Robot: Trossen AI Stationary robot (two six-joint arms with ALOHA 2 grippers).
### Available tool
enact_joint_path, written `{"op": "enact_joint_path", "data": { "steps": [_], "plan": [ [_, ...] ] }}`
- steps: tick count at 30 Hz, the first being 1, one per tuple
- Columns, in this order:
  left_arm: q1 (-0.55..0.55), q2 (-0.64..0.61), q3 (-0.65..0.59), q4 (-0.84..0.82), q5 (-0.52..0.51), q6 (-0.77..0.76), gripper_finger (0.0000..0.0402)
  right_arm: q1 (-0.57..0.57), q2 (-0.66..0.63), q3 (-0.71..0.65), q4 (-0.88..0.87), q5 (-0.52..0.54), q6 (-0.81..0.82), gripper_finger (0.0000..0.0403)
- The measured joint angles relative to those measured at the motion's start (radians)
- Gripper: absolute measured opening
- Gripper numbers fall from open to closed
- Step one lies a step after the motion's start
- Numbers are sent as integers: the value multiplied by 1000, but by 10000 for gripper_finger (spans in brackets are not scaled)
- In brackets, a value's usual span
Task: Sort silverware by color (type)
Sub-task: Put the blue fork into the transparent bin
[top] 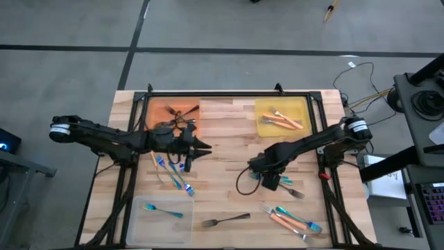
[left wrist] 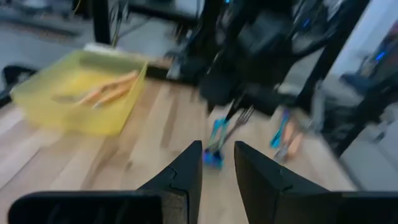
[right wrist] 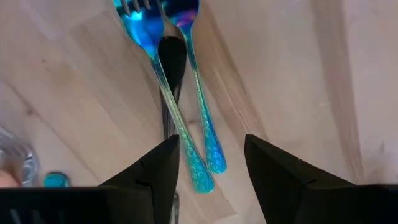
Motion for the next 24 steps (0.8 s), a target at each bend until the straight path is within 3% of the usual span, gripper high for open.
{"op": "enact_joint_path", "data": {
  "steps": [11,14,24],
  "plan": [
    [-43,-34,-48,87,1,-49,75,-6,57,-47,141,-16,-68,171],
    [-58,-35,-52,118,1,-48,75,-10,66,-58,163,24,-76,170],
    [-73,-36,-43,128,-1,-37,75,-37,110,-82,216,35,-113,144]
  ]
}}
